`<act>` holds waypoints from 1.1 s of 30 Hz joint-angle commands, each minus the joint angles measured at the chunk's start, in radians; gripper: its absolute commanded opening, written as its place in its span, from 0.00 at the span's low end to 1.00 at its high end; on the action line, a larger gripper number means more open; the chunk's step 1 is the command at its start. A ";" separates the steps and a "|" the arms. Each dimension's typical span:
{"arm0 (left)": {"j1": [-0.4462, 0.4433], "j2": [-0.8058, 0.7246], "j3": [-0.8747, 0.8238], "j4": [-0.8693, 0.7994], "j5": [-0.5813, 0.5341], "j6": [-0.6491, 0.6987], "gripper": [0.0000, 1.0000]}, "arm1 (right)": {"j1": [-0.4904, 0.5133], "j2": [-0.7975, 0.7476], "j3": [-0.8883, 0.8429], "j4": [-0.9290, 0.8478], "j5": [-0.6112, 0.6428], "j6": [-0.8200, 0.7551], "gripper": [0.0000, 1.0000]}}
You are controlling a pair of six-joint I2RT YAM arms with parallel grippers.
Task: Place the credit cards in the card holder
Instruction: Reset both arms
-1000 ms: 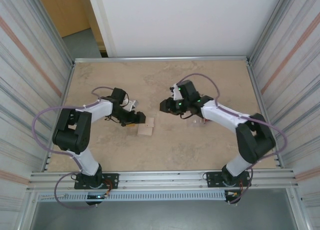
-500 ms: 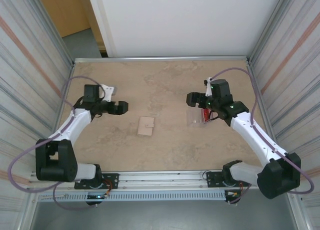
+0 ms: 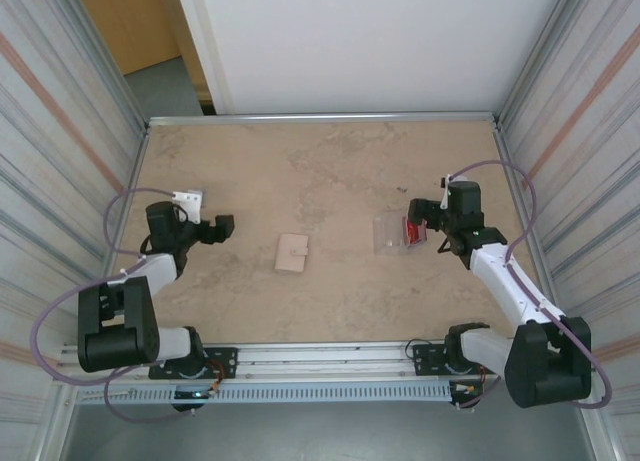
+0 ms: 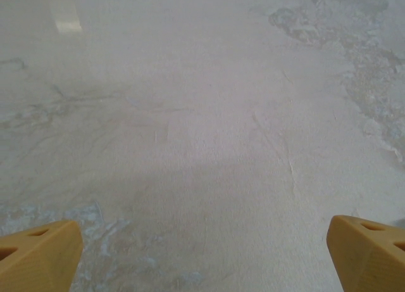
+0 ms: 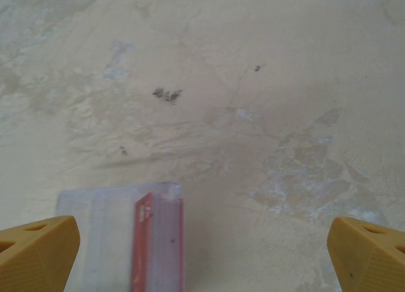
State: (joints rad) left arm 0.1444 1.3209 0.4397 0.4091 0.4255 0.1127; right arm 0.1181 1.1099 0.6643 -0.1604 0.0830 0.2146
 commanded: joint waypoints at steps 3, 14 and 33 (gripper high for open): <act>0.004 0.020 -0.016 0.186 -0.001 -0.022 0.99 | -0.066 0.022 -0.052 0.182 -0.028 -0.059 0.99; -0.094 0.161 -0.105 0.503 -0.144 -0.034 0.99 | -0.149 0.057 -0.195 0.467 -0.080 -0.102 0.99; -0.139 0.192 -0.029 0.385 -0.286 -0.035 0.99 | -0.196 0.169 -0.286 0.791 -0.065 -0.095 0.99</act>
State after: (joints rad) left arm 0.0078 1.5158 0.3992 0.8032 0.1581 0.0673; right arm -0.0734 1.2591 0.3862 0.5251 0.0063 0.1368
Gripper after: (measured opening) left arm 0.986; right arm 0.990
